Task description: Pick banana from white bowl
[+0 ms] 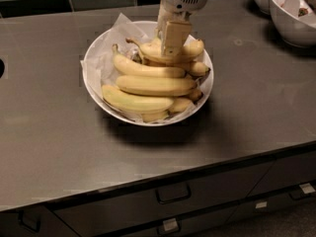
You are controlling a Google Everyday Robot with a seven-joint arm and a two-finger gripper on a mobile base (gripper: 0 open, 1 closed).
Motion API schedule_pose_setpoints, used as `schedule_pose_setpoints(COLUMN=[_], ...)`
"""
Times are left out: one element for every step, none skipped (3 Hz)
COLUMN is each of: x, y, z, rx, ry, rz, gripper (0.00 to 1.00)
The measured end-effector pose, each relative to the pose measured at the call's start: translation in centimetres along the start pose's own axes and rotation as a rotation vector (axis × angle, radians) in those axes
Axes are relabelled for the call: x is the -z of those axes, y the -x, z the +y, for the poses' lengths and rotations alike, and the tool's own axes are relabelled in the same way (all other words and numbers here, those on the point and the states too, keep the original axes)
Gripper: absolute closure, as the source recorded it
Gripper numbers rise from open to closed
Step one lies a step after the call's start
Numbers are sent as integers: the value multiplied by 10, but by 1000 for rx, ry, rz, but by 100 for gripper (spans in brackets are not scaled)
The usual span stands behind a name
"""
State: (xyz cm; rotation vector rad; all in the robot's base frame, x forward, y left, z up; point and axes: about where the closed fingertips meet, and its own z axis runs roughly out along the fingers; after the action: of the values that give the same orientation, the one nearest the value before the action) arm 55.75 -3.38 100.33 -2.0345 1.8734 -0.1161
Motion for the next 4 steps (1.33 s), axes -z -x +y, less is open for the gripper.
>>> schedule_pose_setpoints(x=[-1,-16,-20,-22], y=[0,1,0,0], z=[0,3,4,3], rx=[0,-7,-13,-25], ry=[3,22,23,4], rz=[-1,-10,-13,-15], gripper=[47,48,49,49])
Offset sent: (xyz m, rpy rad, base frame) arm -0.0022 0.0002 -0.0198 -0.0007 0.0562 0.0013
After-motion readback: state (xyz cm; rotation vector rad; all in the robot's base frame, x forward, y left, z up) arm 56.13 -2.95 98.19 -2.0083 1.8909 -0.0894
